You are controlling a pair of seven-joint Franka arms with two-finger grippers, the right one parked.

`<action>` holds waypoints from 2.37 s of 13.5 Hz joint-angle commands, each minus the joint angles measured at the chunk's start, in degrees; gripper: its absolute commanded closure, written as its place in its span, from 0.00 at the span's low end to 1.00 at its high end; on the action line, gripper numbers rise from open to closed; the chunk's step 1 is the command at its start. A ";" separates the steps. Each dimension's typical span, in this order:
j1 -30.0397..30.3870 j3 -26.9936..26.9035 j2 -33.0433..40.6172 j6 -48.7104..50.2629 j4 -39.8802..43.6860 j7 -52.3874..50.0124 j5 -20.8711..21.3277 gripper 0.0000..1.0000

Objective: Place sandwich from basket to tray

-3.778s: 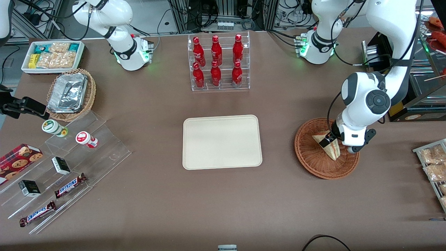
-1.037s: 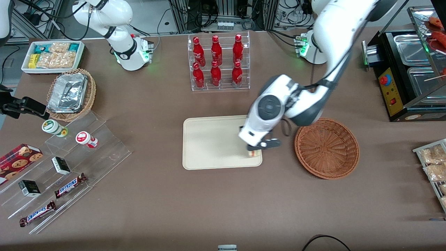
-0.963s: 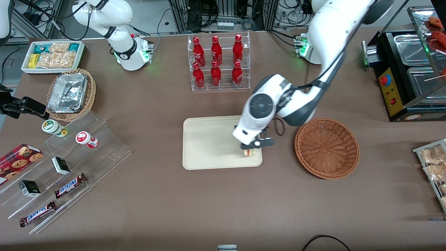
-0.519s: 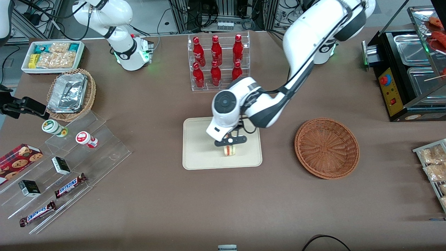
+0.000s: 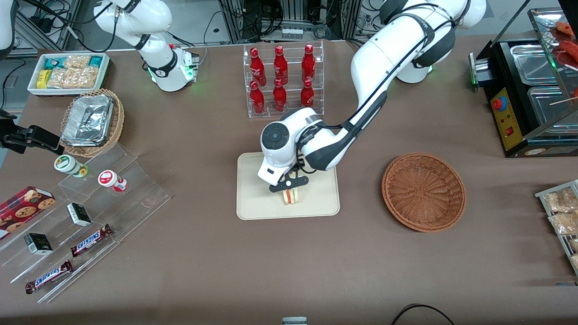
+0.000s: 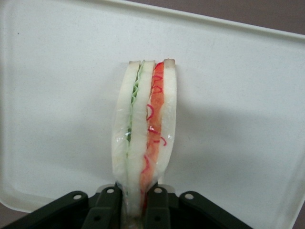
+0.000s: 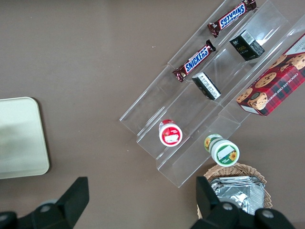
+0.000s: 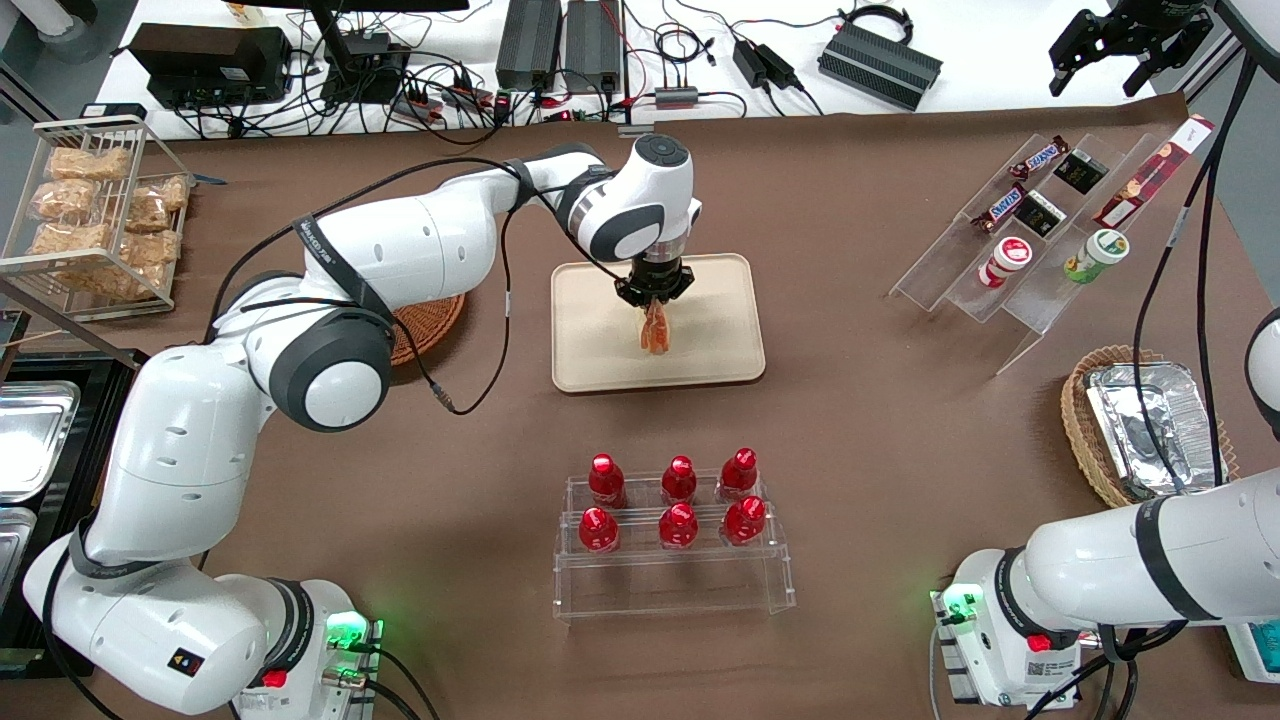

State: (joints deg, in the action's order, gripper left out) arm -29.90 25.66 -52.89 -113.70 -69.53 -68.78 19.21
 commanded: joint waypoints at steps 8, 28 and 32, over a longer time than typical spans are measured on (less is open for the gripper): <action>0.19 0.18 5.24 4.96 2.29 -0.83 0.74 0.00; 29.82 -7.96 40.04 22.27 -20.29 57.40 -16.99 0.00; 27.09 -17.72 47.69 30.79 -21.52 70.25 -17.72 0.00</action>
State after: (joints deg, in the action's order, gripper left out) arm -0.19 12.41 -11.04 -85.75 -87.84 -3.02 2.52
